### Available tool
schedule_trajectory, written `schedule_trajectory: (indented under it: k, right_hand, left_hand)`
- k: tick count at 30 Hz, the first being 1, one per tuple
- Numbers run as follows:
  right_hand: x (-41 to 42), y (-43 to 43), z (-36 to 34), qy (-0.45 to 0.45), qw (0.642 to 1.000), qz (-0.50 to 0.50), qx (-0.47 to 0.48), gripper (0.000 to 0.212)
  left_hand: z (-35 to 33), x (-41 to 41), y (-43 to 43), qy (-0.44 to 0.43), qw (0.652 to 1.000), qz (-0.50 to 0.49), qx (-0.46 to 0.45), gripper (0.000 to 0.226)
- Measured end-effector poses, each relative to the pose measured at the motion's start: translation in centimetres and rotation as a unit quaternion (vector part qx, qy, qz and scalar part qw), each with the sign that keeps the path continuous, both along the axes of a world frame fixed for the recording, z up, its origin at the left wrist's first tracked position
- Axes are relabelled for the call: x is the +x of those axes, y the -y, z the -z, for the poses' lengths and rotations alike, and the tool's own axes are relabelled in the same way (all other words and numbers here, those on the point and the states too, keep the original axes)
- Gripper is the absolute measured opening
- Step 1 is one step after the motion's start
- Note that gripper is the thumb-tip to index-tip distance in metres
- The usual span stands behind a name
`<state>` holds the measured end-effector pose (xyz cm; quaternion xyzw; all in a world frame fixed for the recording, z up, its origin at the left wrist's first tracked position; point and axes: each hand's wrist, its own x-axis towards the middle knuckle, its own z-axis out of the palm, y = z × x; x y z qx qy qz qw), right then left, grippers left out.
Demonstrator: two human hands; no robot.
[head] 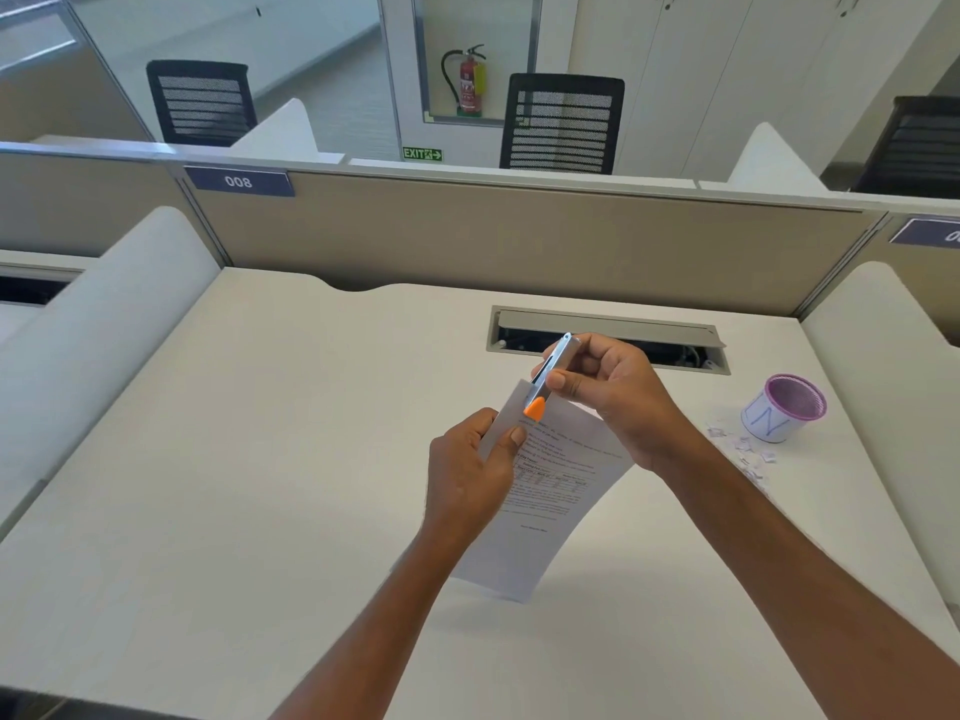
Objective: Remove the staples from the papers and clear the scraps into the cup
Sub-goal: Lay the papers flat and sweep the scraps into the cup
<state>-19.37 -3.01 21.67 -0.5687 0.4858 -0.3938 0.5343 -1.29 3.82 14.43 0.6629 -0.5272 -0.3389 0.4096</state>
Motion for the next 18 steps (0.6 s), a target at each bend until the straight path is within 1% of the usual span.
schedule_trajectory:
  k: [5, 10, 13, 14, 16, 18]
  right_hand:
    - [0.4, 0.2, -0.1, -0.011, 1.0, 0.008, -0.006, 0.018]
    - [0.6, 0.2, 0.0, -0.022, 1.0, 0.017, -0.011, 0.02]
    - [0.7, 0.2, 0.0, -0.029, 0.999, 0.021, -0.015, 0.019]
    - [0.7, 0.2, -0.1, -0.028, 0.999, 0.022, -0.017, 0.019]
    - [0.7, 0.3, -0.1, -0.023, 0.999, 0.023, -0.015, 0.019]
    - [0.8, 0.4, 0.0, -0.028, 0.999, 0.021, -0.012, 0.02]
  left_hand:
    - [0.2, 0.3, 0.2, -0.01, 1.0, 0.015, -0.004, 0.025]
    - [-0.6, 0.9, 0.8, -0.062, 0.997, 0.036, -0.017, 0.021]
    - [-1.2, 1.1, 1.5, -0.078, 0.996, 0.045, -0.022, 0.014]
    - [-1.3, 1.2, 1.6, -0.079, 0.996, 0.049, -0.018, 0.016]
    - [-1.6, 1.4, 1.7, -0.072, 0.996, 0.057, -0.012, 0.028]
    - [-1.7, 1.5, 1.8, -0.053, 0.997, 0.059, -0.019, 0.031]
